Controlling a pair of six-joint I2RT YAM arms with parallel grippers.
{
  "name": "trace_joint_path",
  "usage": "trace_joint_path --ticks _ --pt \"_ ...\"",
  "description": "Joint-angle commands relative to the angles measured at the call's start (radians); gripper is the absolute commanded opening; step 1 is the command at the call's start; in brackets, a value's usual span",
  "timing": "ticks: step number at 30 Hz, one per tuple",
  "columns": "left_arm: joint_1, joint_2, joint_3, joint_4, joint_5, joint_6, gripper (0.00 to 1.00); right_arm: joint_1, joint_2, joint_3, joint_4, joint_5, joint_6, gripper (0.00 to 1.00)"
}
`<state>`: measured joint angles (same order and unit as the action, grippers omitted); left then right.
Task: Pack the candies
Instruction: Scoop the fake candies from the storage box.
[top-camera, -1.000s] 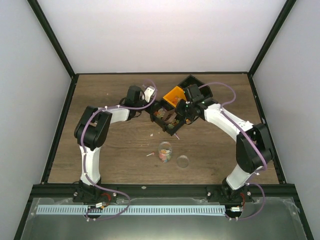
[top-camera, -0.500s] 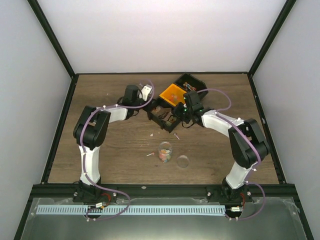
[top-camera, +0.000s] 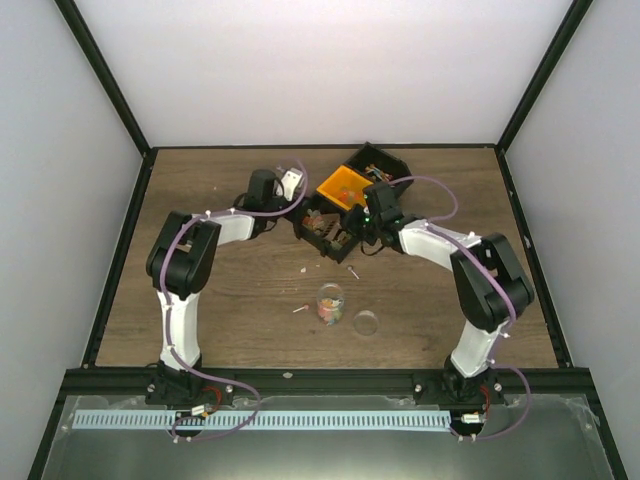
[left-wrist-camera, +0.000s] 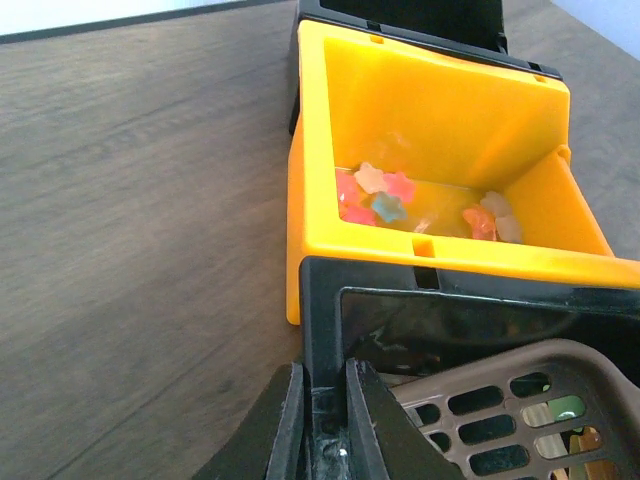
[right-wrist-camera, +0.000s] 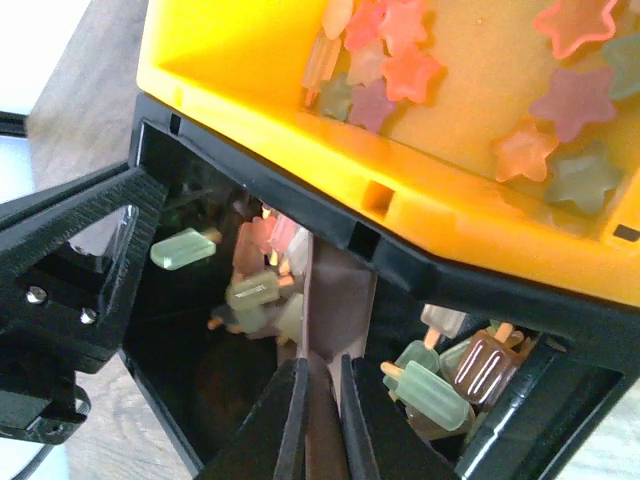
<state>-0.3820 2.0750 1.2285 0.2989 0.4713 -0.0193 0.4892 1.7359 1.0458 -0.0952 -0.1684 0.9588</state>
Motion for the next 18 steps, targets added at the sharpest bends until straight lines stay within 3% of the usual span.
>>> trace_joint_path --ticks 1,4,11,18 --pt "-0.033 0.074 -0.047 -0.118 0.092 0.033 0.04 -0.006 0.193 -0.026 0.081 -0.058 -0.020 0.01" --pt "-0.034 0.063 -0.053 -0.120 0.089 0.034 0.04 -0.006 0.191 -0.064 0.199 -0.102 -0.015 0.01" --pt "-0.036 0.050 -0.059 -0.117 0.087 0.033 0.04 -0.028 0.158 -0.095 0.245 -0.105 -0.055 0.01" --pt "-0.037 0.046 -0.065 -0.116 0.081 0.035 0.04 -0.082 0.157 -0.250 0.604 -0.325 0.042 0.01"
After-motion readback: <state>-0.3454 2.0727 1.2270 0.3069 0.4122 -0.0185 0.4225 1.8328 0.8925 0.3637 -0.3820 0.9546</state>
